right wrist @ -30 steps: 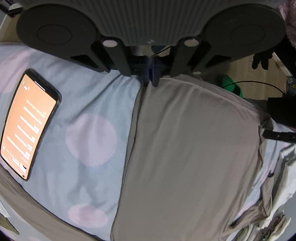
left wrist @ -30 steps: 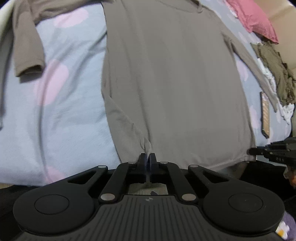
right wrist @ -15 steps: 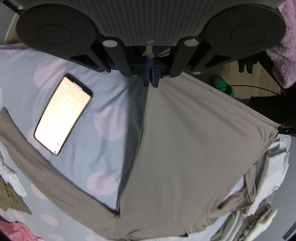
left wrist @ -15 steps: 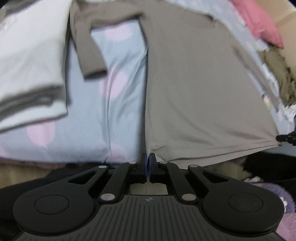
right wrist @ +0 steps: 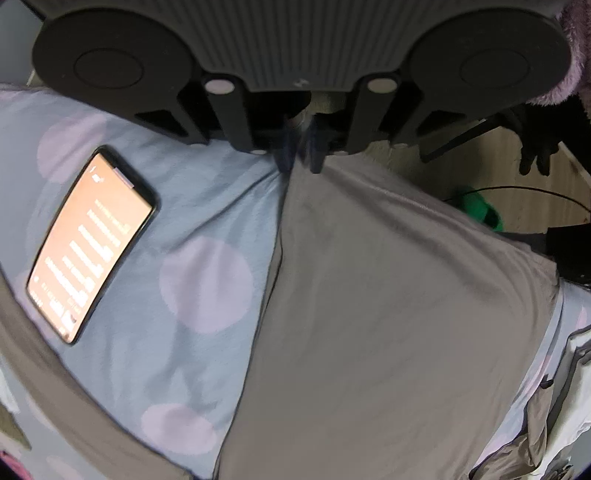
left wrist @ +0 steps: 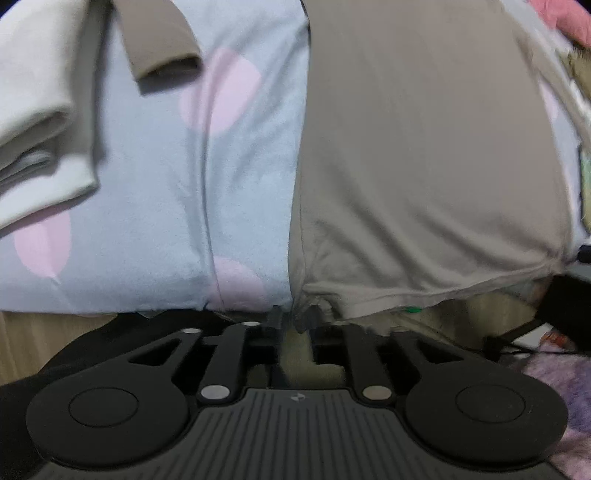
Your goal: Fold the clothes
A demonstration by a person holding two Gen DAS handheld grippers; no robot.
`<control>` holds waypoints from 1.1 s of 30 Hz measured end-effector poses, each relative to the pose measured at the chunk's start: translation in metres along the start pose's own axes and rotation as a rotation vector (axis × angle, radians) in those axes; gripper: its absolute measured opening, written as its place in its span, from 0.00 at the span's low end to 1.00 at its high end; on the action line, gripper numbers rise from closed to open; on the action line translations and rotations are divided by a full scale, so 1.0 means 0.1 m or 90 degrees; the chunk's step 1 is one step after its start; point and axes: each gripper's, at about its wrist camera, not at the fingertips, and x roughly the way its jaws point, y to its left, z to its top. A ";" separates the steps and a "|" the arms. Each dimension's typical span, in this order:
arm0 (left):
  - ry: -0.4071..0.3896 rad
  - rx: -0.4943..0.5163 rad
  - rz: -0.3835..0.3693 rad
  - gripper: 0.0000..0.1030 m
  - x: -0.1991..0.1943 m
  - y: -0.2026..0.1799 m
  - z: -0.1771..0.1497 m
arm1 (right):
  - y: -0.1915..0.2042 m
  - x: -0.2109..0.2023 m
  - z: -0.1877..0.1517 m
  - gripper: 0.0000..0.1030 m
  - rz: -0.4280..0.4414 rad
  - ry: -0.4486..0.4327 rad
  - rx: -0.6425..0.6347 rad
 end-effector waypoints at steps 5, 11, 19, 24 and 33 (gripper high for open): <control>-0.125 -0.053 0.009 0.22 -0.40 0.22 0.23 | 0.07 -0.29 0.08 0.28 -0.005 -0.064 -0.019; -0.192 -0.140 0.044 0.26 -0.42 0.47 0.78 | 0.33 -0.38 0.48 0.32 0.022 -0.113 -0.047; -0.214 -0.135 0.131 0.27 -0.12 0.67 1.17 | 0.70 -0.14 0.89 0.35 0.077 -0.128 -0.075; -0.228 -0.155 0.074 0.03 -0.12 0.73 1.19 | 0.76 0.02 0.99 0.35 0.078 -0.110 -0.086; -0.346 -0.070 0.080 0.02 -1.28 0.56 1.18 | 0.84 0.04 1.05 0.35 0.098 -0.099 -0.104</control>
